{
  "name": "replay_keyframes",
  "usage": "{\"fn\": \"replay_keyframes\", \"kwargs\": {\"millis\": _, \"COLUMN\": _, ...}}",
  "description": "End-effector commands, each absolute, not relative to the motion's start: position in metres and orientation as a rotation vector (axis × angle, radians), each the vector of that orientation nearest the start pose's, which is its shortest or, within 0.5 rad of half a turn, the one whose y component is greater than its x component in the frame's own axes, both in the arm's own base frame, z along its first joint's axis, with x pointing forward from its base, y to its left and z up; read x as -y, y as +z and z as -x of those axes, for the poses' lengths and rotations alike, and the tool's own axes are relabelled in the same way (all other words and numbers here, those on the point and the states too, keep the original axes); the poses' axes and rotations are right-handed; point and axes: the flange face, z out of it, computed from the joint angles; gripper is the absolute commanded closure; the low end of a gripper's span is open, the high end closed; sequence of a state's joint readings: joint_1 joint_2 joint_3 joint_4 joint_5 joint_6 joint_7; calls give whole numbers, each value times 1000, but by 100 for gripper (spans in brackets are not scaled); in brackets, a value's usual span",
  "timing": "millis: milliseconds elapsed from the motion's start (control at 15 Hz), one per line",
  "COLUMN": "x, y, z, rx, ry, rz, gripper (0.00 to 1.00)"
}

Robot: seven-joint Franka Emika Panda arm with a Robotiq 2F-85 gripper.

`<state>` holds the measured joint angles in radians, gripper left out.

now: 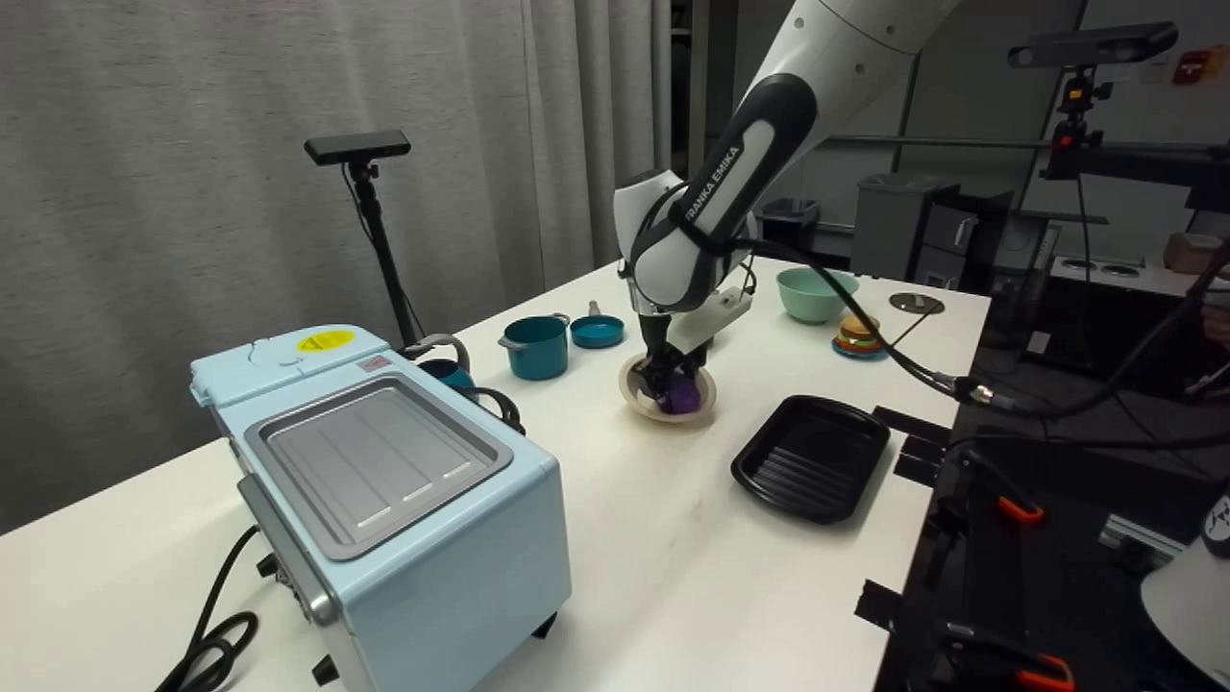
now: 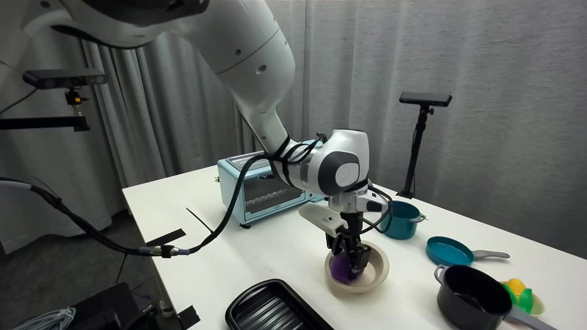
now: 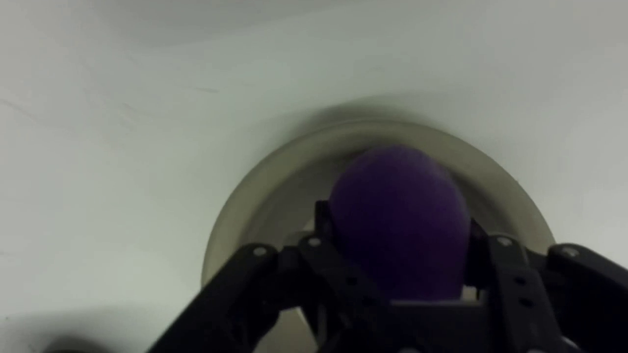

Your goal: Put the purple plush toy in the white bowl.

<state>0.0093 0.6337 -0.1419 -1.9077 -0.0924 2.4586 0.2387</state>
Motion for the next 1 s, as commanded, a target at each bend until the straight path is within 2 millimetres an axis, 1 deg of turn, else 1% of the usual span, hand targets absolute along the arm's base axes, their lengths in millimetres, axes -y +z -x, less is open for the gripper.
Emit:
{"fn": "replay_keyframes", "kwargs": {"millis": 0, "x": 83, "y": 179, "z": -615, "rx": -469, "ry": 63, "rz": 3255, "gripper": 11}}
{"fn": "replay_keyframes", "kwargs": {"millis": 67, "x": 83, "y": 187, "z": -615, "rx": -471, "ry": 41, "rz": 3251, "gripper": 5}}
{"fn": "replay_keyframes", "kwargs": {"millis": 133, "x": 83, "y": 196, "z": -616, "rx": -475, "ry": 20, "rz": 3248, "gripper": 0}}
{"fn": "replay_keyframes", "kwargs": {"millis": 467, "x": 86, "y": 250, "z": -617, "rx": -496, "ry": -113, "rz": 3228, "gripper": 0}}
{"fn": "replay_keyframes", "kwargs": {"millis": 733, "x": 92, "y": 292, "z": -609, "rx": -518, "ry": -201, "rz": 3219, "gripper": 0}}
{"fn": "replay_keyframes", "kwargs": {"millis": 867, "x": 96, "y": 309, "z": -602, "rx": -531, "ry": -207, "rz": 3218, "gripper": 0}}
{"fn": "replay_keyframes", "kwargs": {"millis": 933, "x": 93, "y": 292, "z": -618, "rx": -503, "ry": -191, "rz": 3216, "gripper": 0}}
